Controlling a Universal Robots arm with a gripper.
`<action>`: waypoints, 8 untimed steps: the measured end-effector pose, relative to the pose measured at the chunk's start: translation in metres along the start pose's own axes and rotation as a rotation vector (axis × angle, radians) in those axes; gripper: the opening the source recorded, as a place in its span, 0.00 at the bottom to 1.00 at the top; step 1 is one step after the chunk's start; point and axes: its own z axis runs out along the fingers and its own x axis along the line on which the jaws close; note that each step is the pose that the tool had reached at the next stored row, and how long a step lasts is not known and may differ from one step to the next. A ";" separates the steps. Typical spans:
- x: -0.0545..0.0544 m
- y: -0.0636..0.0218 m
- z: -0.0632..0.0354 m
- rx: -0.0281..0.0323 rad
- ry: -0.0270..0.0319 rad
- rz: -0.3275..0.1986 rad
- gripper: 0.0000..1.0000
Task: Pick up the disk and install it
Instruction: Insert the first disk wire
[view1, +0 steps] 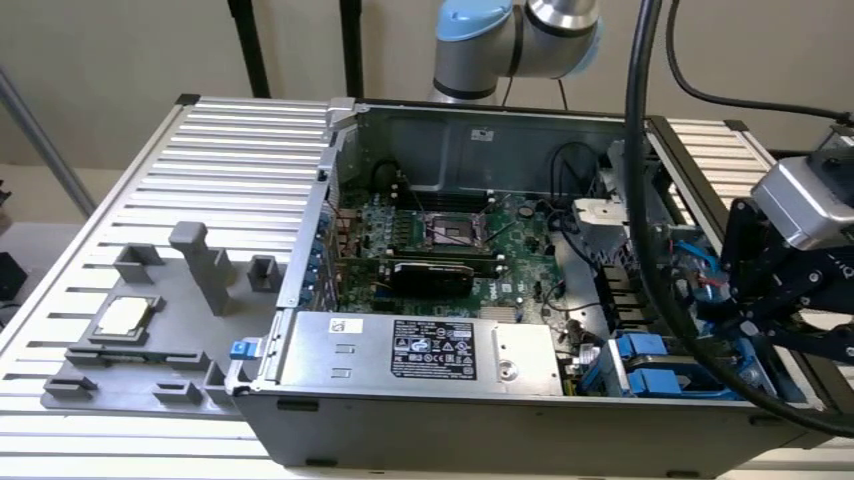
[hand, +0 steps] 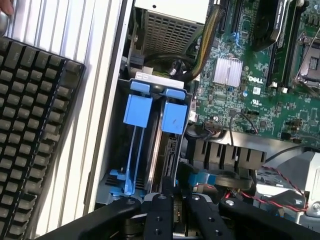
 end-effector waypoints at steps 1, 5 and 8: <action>0.000 0.0022 0.0002 -0.0023 -0.0005 0.000 0.00; -0.001 0.0059 0.0007 -0.0142 -0.0021 0.006 0.00; -0.001 0.0067 0.0011 -0.0207 -0.0012 0.018 0.00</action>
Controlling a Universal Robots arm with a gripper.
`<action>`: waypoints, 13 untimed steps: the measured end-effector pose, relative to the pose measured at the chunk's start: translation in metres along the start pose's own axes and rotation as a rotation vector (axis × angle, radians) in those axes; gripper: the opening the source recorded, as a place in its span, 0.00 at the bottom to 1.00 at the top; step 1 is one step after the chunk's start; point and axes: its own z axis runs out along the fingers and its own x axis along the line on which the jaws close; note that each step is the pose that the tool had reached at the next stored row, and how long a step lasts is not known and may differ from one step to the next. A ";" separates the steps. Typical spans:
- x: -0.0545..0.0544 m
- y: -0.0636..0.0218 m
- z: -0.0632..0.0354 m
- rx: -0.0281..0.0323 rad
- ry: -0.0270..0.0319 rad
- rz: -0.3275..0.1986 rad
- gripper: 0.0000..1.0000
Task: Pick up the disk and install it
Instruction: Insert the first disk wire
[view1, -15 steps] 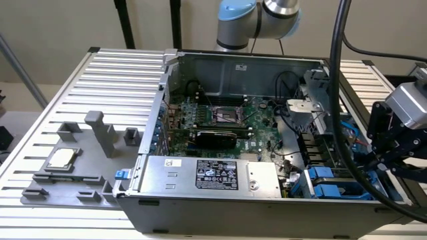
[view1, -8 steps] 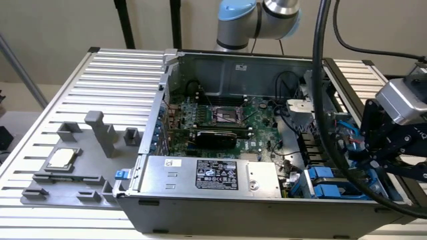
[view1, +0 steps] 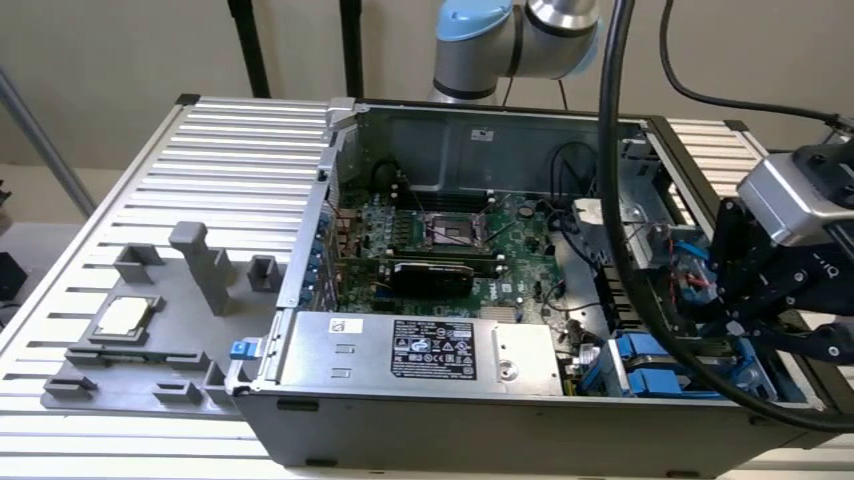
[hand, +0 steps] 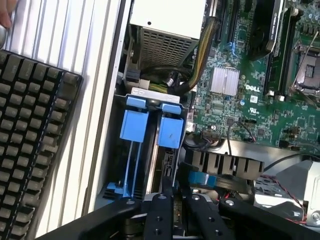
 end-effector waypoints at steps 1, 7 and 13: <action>0.000 0.0002 0.0001 -0.0018 0.0007 0.004 0.00; 0.000 0.0003 0.0007 -0.0096 0.0059 0.045 0.00; 0.000 0.0001 0.0015 -0.0068 0.0095 0.111 0.00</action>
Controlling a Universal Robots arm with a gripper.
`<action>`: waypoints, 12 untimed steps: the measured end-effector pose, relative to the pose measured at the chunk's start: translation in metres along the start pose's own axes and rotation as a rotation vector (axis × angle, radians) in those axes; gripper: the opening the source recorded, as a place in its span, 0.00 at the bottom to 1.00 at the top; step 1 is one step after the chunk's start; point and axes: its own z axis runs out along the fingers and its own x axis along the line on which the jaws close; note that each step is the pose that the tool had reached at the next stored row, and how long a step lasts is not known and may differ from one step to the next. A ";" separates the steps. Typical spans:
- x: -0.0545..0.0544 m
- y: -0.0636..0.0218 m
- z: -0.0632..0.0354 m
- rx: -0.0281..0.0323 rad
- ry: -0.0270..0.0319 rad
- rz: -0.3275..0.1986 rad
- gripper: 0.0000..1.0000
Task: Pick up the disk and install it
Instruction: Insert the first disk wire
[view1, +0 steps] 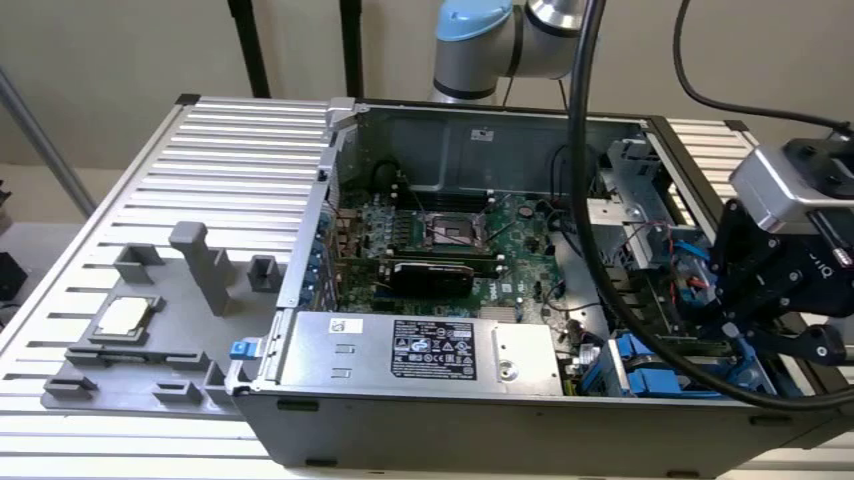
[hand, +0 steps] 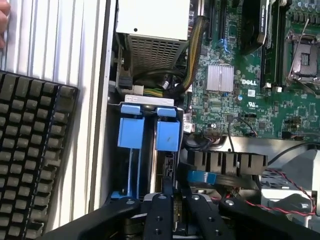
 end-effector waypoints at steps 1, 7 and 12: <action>0.000 0.0000 0.0002 0.0010 0.0007 0.011 0.00; 0.000 -0.0001 0.0020 0.0060 0.0088 0.067 0.00; -0.001 -0.0001 0.0028 0.0071 0.0295 0.077 0.00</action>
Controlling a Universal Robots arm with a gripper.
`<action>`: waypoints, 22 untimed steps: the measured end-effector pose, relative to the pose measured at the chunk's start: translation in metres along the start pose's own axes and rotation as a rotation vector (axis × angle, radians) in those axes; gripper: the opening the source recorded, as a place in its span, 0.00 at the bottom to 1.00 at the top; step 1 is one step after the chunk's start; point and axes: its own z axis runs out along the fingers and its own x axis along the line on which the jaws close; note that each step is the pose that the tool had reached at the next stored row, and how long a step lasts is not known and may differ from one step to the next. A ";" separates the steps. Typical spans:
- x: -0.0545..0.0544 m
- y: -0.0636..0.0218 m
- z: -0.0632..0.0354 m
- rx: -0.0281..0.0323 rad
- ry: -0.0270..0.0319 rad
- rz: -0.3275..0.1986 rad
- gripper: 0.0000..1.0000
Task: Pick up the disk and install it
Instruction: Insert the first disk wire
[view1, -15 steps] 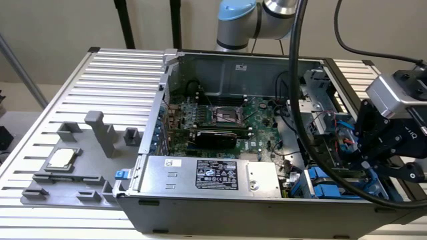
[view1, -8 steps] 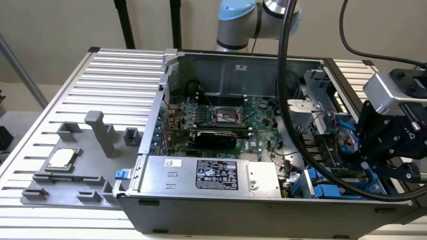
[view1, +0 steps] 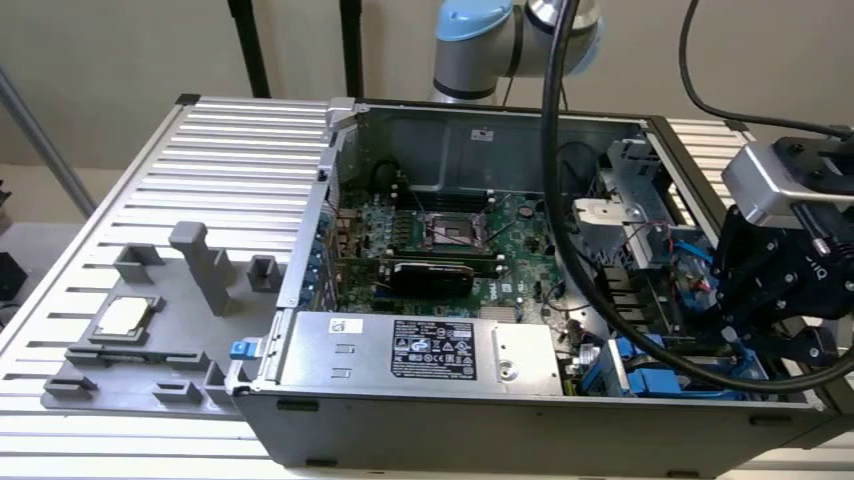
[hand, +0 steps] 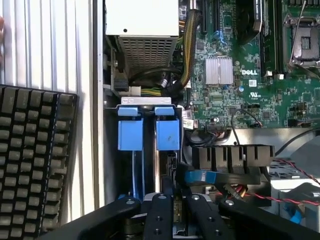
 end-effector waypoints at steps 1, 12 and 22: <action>-0.001 0.0000 0.0001 0.0003 0.0055 0.001 0.00; -0.012 0.0004 0.0021 0.0030 0.0584 0.006 0.00; -0.018 0.0006 0.0038 0.0044 0.0869 0.009 0.00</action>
